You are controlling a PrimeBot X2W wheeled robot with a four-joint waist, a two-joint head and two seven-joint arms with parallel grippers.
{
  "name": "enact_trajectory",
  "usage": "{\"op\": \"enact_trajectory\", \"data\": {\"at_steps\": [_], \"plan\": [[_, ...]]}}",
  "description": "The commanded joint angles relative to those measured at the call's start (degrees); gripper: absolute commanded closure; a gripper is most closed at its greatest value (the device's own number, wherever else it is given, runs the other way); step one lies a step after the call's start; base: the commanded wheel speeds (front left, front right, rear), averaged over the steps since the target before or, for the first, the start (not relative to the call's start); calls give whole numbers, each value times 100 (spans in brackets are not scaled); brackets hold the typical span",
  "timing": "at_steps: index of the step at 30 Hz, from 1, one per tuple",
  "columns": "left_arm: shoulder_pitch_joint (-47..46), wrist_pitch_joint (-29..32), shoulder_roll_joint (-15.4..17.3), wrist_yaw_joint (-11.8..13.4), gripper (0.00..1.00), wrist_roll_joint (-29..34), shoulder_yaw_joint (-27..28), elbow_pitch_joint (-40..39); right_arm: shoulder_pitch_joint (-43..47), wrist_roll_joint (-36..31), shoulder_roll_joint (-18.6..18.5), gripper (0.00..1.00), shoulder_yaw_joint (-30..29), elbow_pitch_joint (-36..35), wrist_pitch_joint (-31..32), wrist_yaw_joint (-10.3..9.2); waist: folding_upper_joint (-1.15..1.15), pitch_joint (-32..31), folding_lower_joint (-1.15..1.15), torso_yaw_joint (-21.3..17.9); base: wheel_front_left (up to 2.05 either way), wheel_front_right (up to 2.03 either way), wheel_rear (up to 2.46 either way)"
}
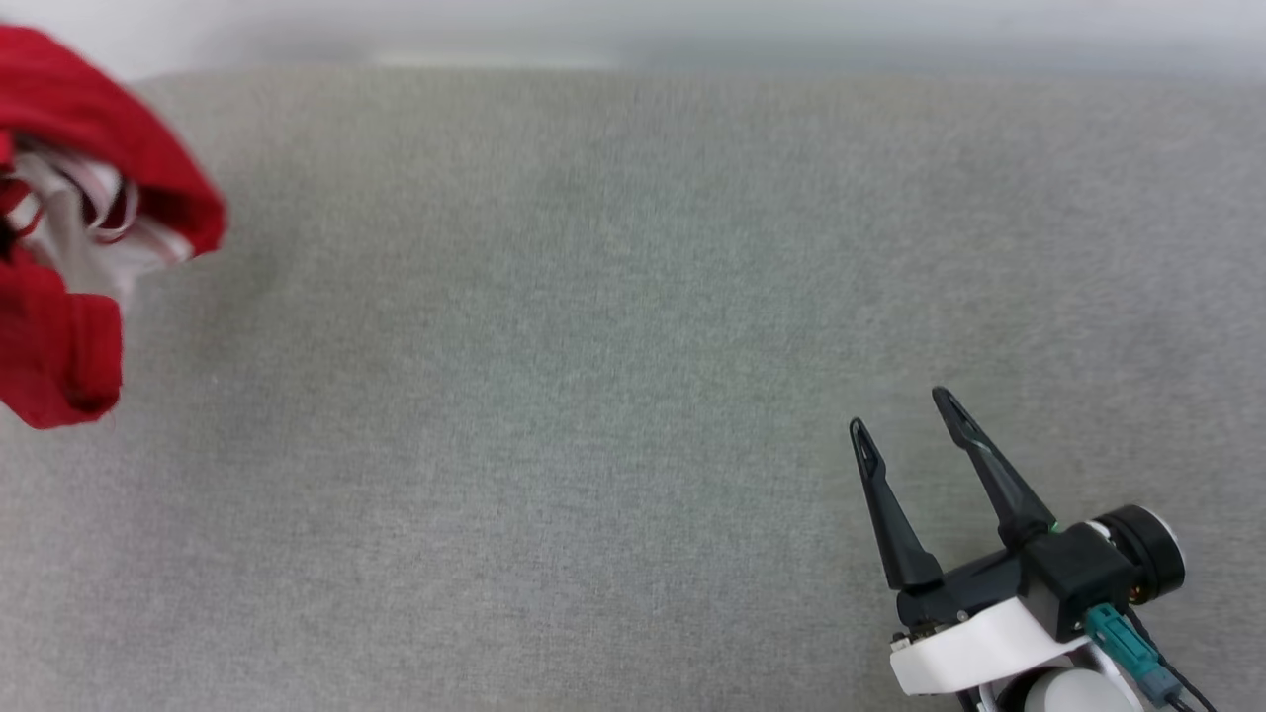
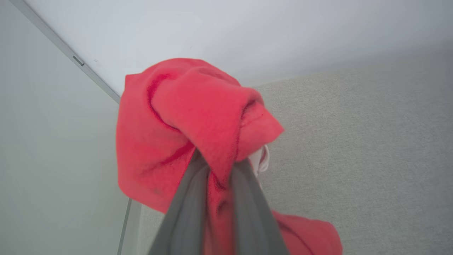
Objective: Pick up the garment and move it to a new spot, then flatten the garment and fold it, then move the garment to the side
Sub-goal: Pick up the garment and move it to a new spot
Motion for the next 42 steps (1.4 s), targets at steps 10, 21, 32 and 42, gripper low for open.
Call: {"op": "enact_trajectory", "data": {"at_steps": [10,21,32,42], "plan": [[-378,-342,-806,129,100,799,-615,-1186,168,176,37,0,-145,-30,-12,-4,0,-758,1,-611,0,0,0],[-303,-799,-2434,509,100,1934,-1902,-1114,108,207,38,0,-456,-238,-13,-4,0,-675,1,-1389,0,0,0],[595,-1519,-4025,490,0,2552,-3328,971,153,198,39,0,-506,-284,-13,-4,0,-614,1,-1603,0,0,0],[597,-2496,-4169,713,0,2239,-2796,897,355,108,38,0,-533,-242,-13,-4,0,-1113,1,-1016,0,0,0]]}}
